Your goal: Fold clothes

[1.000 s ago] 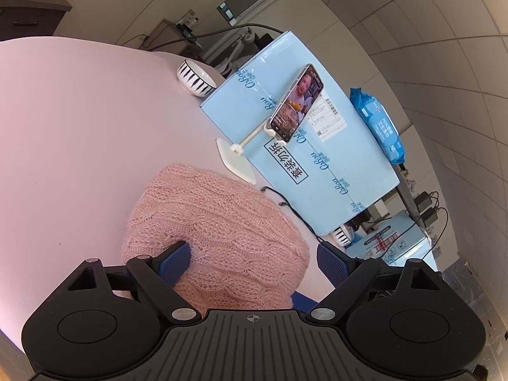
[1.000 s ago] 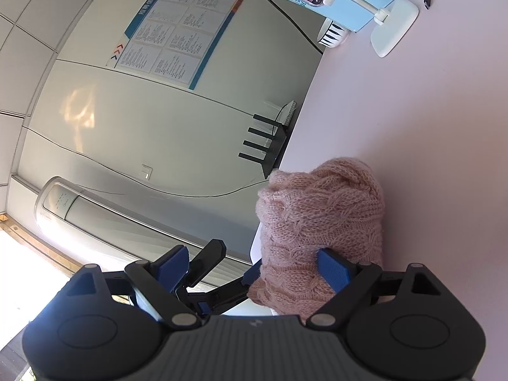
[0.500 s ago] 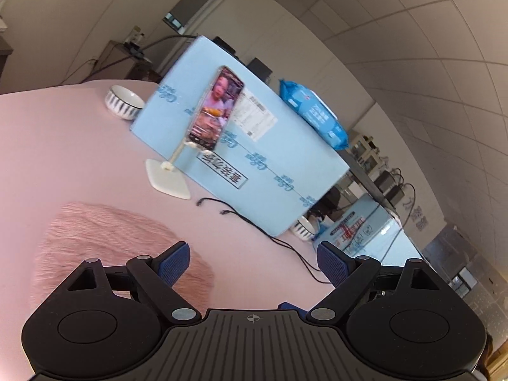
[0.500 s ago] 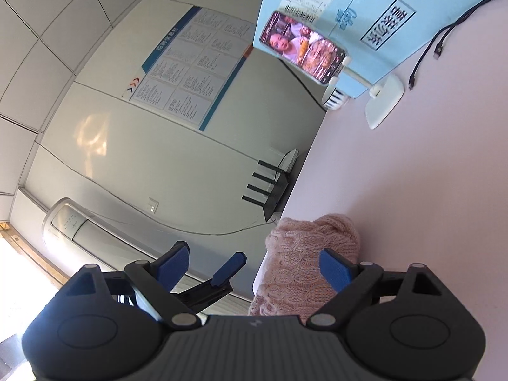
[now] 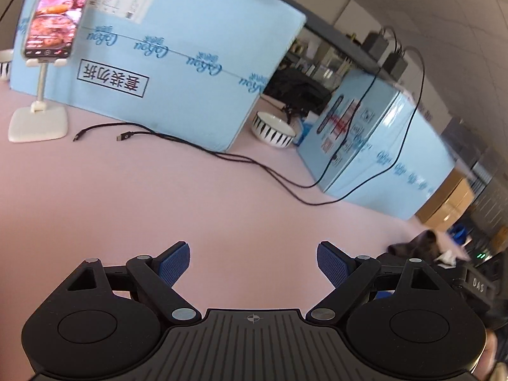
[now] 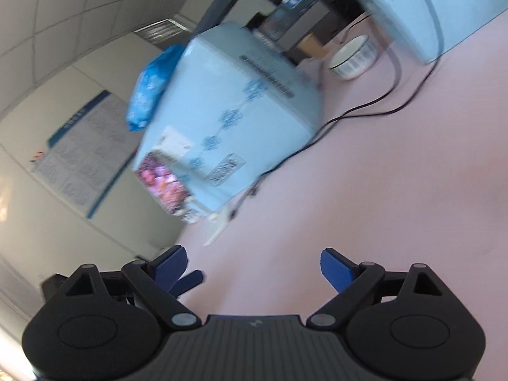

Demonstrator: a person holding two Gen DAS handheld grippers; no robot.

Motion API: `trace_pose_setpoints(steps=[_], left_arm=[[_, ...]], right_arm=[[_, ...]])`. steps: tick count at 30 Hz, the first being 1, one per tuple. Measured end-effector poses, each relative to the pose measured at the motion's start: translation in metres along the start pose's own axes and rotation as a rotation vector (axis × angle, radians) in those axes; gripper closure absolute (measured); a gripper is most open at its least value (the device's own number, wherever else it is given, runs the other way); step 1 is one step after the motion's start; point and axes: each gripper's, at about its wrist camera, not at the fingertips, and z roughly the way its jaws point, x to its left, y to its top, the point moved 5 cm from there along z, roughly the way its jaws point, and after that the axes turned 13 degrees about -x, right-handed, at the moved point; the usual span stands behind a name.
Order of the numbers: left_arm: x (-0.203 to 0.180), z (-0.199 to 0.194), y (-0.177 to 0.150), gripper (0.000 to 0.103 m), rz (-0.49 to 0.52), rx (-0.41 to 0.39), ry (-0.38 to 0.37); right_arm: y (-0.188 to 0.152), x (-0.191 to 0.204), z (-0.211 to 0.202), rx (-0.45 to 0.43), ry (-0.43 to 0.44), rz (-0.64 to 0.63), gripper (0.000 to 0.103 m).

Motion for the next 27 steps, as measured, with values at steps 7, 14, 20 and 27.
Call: trace_pose_setpoints(steps=[7,14,20,27], left_arm=[[-0.027,0.076,-0.038,0.008,0.185,0.021,0.179],[-0.033,0.099,-0.040,0.000,0.274,0.012,0.273],[-0.031,0.095,-0.040,0.000,0.279,0.007,0.272],[-0.032,0.101,-0.039,0.000,0.288,0.010,0.270]], right_arm=[[0.005,-0.047,0.032,-0.164,-0.476,-0.440,0.005],[0.001,-0.054,0.059,-0.111,-0.537,-0.529,0.000],[0.002,-0.054,0.055,-0.119,-0.540,-0.523,0.000],[0.002,-0.053,0.060,-0.115,-0.542,-0.531,0.000]])
